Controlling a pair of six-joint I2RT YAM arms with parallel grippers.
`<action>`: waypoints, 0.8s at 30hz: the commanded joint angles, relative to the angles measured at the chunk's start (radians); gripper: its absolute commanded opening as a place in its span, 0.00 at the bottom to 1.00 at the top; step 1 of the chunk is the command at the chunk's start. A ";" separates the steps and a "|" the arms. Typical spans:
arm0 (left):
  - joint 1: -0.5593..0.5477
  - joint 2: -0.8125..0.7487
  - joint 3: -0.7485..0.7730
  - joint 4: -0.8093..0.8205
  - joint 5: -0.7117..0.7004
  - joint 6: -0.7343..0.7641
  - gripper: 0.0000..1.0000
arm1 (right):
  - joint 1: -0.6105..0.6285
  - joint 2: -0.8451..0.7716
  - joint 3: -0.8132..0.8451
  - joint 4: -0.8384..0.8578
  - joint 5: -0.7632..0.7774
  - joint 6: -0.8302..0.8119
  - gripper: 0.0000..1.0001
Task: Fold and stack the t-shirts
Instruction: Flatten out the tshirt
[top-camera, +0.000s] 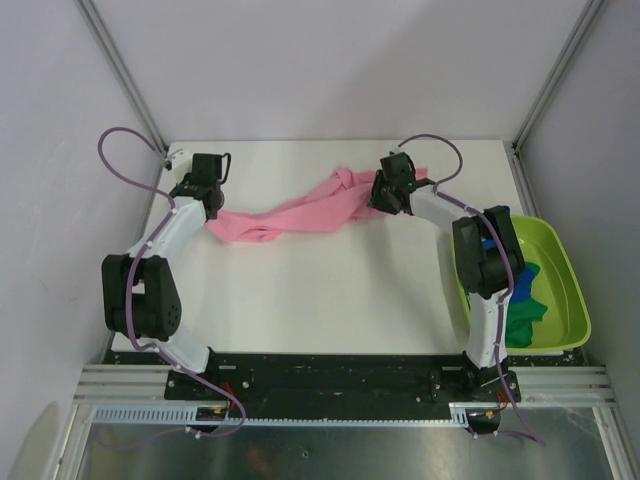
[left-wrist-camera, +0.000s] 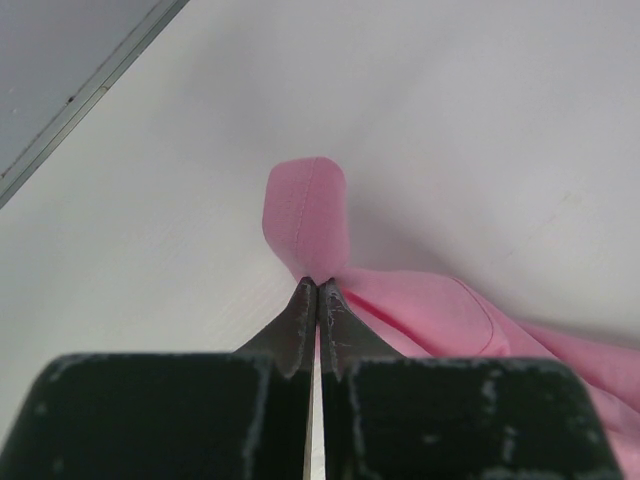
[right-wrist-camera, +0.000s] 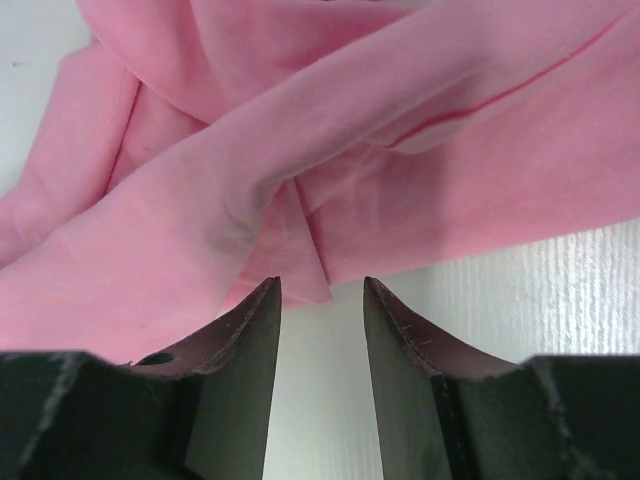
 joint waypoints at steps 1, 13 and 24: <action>0.010 -0.014 0.016 0.015 -0.003 -0.003 0.00 | 0.013 0.045 0.070 0.021 -0.010 -0.019 0.43; 0.008 -0.012 0.021 0.015 -0.001 -0.001 0.00 | 0.026 0.156 0.188 -0.043 -0.022 -0.036 0.43; 0.009 -0.018 0.011 0.015 0.010 -0.014 0.00 | 0.038 0.147 0.163 -0.026 -0.040 0.008 0.31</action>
